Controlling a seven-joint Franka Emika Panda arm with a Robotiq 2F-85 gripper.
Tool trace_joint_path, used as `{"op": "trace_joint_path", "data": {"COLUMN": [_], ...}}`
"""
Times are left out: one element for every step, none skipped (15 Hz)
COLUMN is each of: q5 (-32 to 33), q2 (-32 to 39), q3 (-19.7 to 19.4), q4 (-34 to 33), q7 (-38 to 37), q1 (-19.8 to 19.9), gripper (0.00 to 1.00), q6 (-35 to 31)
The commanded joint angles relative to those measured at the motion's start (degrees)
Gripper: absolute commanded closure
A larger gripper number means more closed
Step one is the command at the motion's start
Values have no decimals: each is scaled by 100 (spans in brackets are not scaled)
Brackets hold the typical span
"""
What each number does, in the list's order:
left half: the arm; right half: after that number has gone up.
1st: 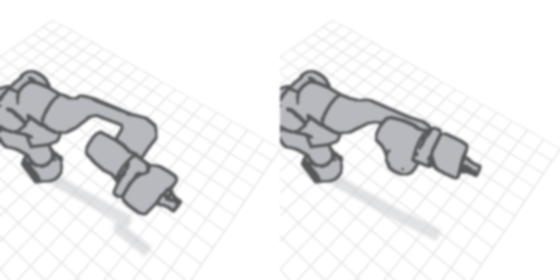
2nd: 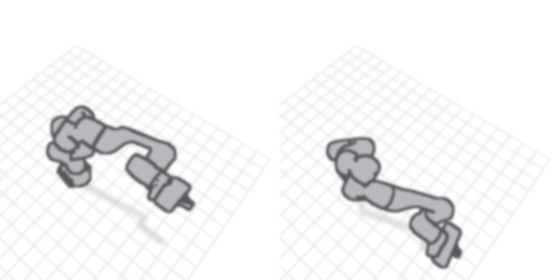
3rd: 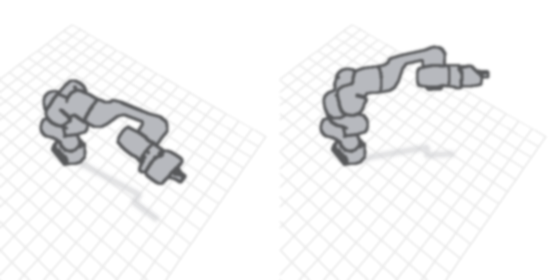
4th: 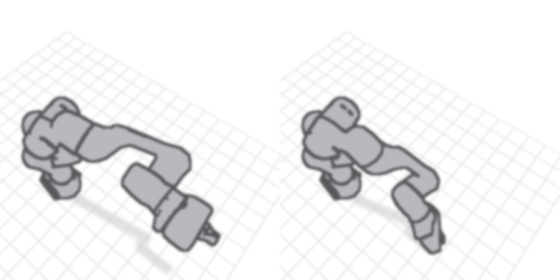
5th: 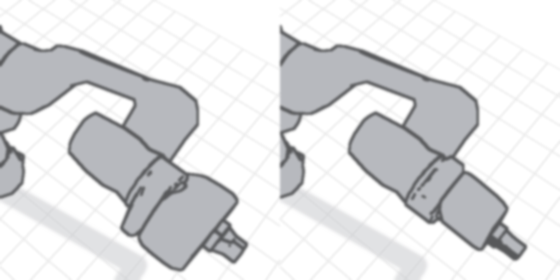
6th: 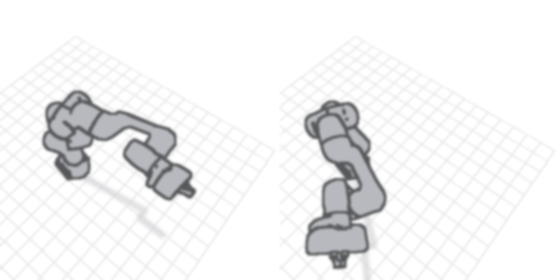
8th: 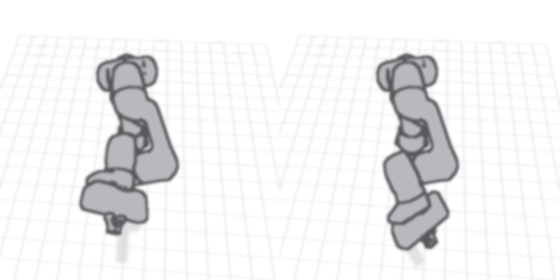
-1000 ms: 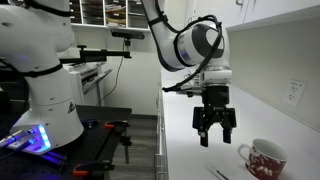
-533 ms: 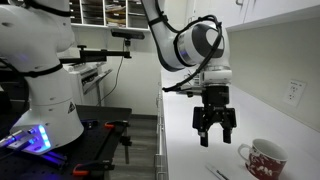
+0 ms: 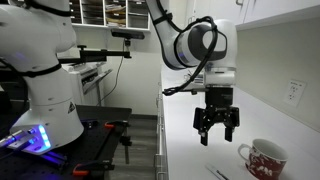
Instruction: Move the cup to the left
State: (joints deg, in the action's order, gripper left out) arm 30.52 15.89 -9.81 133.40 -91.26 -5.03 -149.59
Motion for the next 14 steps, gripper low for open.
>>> {"op": "trace_joint_path", "data": {"q5": [-1314, -1798, -2173, -2536, -2902, -3203, -3476, -3721, -3900, -4003, -4059, -4080, -4080, -4084], "q2": [89, 177, 265, 361, 466, 603, 722, 860, 1001, 1149, 1289, 1419, 1573, 1706], "q3": [240, 325, 356, 396, 474, 518, 538, 555, 527, 463, 371, 260, 125, 54], "q4": [1, -30, -84, -150, -227, -346, -486, -652, -829, -1017, -1192, -1348, -1515, -1669], "q7": [977, 1431, 1747, 2068, 2424, 2676, 2884, 3056, 3184, 3268, 3309, 3306, 3267, 3264], "q1": [428, 561, 610, 649, 702, 705, 684, 662, 609, 526, 427, 332, 220, 176], "gripper": [0, 0, 0, 0, 0, 0, 0, 0, 0, 0, 0, 2, 8, 18], "q6": [-706, -1049, -1339, -1599, -1851, -2020, -2045, -2028, -1930, -1867, -1803, -1775, -1745, -1687]}}
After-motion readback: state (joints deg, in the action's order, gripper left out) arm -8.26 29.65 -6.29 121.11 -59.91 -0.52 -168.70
